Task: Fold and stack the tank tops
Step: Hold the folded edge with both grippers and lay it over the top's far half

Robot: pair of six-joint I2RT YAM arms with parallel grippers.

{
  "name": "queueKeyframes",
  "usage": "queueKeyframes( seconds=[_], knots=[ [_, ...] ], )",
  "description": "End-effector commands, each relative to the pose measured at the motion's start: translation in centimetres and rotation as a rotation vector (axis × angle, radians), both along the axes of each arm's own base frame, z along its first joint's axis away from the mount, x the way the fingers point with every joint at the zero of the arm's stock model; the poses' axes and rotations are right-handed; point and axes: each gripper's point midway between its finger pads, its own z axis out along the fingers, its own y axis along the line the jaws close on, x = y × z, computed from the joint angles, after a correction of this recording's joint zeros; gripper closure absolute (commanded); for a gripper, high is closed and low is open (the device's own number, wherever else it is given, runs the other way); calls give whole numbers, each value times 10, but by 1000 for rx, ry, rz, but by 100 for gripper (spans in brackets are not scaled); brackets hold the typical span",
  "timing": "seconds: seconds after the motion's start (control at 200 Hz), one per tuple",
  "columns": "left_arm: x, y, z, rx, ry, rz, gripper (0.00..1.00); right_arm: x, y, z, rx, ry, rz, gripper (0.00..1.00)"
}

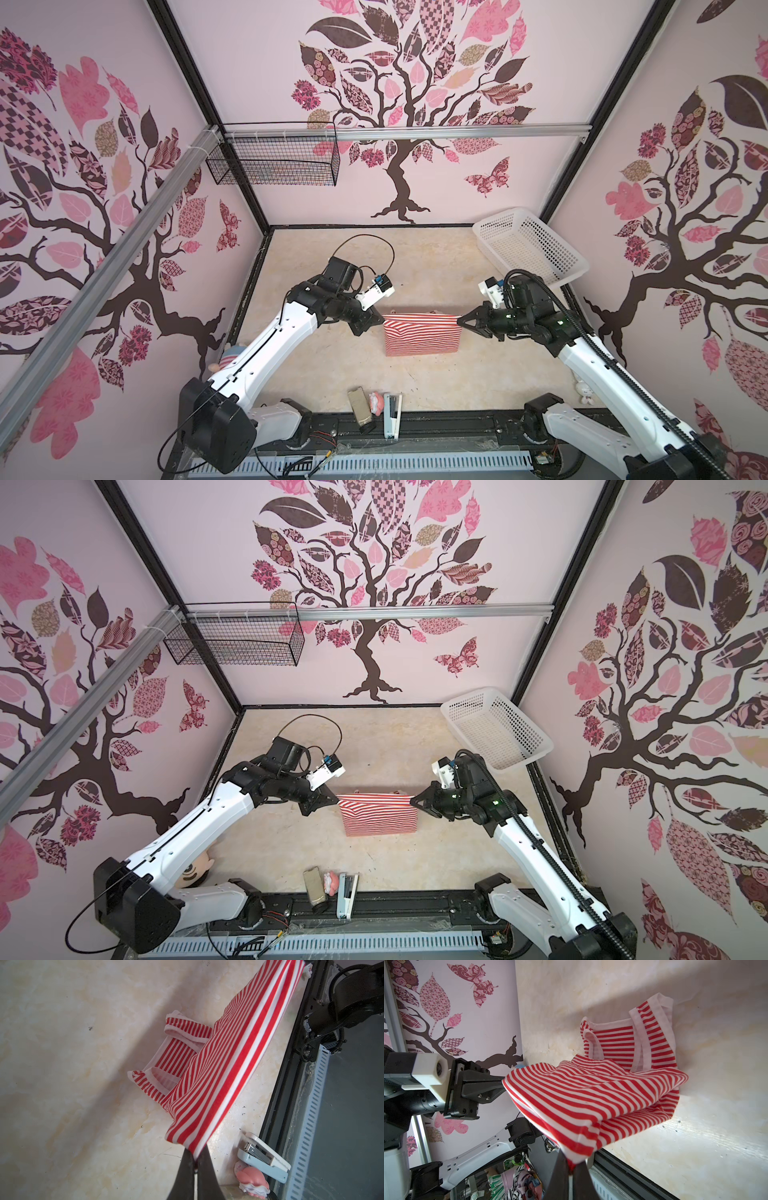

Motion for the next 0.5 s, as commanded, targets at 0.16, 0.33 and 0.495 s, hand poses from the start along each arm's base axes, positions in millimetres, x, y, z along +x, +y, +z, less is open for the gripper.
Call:
queueKeyframes(
  seconds=[0.16, 0.33, 0.495],
  knots=[
    [27, 10, -11, 76, -21, 51, 100, 25, -6, 2, -50, -27, -53, 100],
    [41, 8, -21, 84, -1, 58, 100, 34, -4, -8, -66, -17, -48, 100],
    [57, 4, -23, 71, 11, 61, 100, 48, -2, -11, -81, -26, -51, 100]
  ],
)
